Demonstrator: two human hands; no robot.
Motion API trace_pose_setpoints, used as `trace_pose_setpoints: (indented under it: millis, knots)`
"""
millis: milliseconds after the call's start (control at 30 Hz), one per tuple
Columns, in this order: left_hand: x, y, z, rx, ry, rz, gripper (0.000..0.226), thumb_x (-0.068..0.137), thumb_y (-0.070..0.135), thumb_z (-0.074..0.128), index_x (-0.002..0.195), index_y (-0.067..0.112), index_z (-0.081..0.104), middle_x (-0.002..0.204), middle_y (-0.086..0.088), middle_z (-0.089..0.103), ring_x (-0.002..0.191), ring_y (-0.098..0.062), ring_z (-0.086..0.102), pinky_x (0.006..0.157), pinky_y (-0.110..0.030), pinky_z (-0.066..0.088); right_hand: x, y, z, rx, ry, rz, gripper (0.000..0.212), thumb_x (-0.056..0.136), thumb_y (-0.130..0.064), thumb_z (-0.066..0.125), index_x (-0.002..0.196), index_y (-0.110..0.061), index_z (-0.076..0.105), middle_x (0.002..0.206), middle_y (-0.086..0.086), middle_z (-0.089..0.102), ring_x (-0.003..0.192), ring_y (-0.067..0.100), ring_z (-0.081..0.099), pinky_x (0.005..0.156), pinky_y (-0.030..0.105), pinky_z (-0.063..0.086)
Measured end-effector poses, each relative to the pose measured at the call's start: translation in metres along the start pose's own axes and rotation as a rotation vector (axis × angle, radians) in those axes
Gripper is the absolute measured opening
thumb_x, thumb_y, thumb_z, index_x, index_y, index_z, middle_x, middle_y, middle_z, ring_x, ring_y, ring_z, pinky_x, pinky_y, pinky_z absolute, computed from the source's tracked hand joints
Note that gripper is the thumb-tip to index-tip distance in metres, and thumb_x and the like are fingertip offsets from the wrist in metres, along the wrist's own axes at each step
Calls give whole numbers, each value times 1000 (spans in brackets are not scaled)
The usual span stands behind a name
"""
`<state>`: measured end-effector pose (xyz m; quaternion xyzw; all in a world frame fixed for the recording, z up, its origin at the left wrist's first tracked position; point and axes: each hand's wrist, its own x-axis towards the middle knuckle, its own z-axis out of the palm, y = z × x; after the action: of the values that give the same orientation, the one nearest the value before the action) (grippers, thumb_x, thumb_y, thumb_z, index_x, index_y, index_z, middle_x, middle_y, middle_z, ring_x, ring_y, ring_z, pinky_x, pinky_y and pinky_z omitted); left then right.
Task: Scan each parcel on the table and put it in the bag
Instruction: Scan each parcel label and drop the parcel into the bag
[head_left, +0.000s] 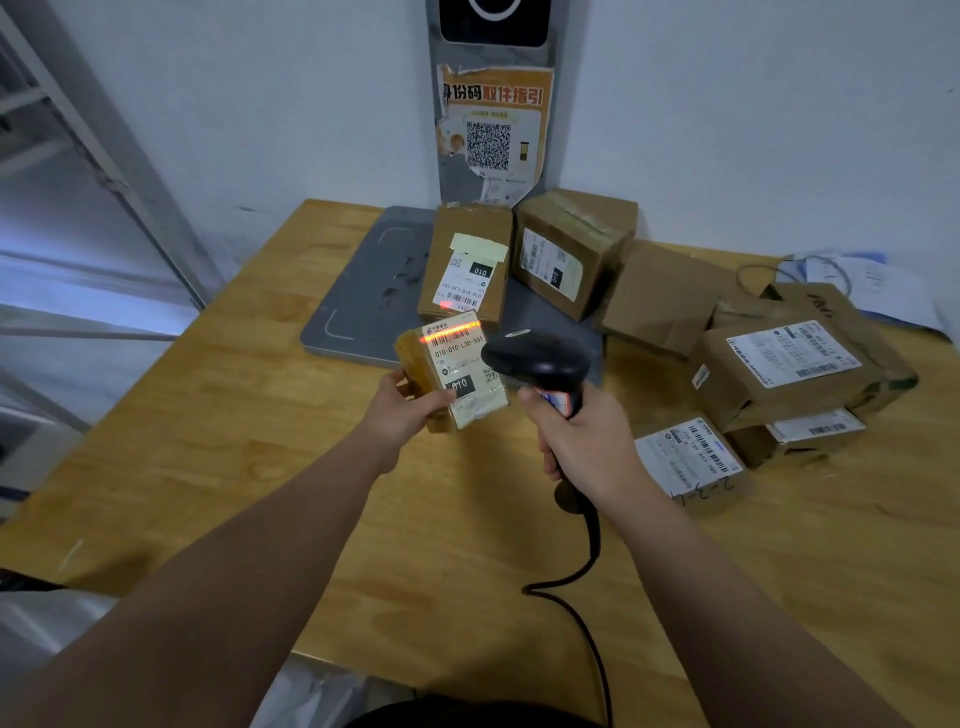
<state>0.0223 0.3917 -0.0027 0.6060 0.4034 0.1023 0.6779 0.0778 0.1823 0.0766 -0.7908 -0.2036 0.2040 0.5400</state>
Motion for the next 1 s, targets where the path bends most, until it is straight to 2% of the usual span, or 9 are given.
trace_pose_setpoints:
  millis: [600,767,1000]
  knots:
    - [-5,-3,-8,9,14,3,85,75,17,81,143,15,31,131,-4,54,118,-22,55,104,-40,46,-6,0,8,-29,9,-19,22,91,-36,62,76,-22,54,59,0,58,48,12,58,51,26,51]
    - [-33,-8,-16,1,85,30,85,73,25,83,141,14,34,127,-1,55,115,-19,57,103,-41,47,-20,4,14,126,-77,48,24,88,-38,66,85,-15,59,61,1,62,51,15,60,55,30,53]
    - [-110,-40,-75,-12,268,61,84,75,30,81,143,15,34,125,1,56,113,-18,58,102,-41,47,-56,11,59,432,-275,193,13,88,-20,66,89,-10,58,68,6,55,61,19,53,58,30,45]
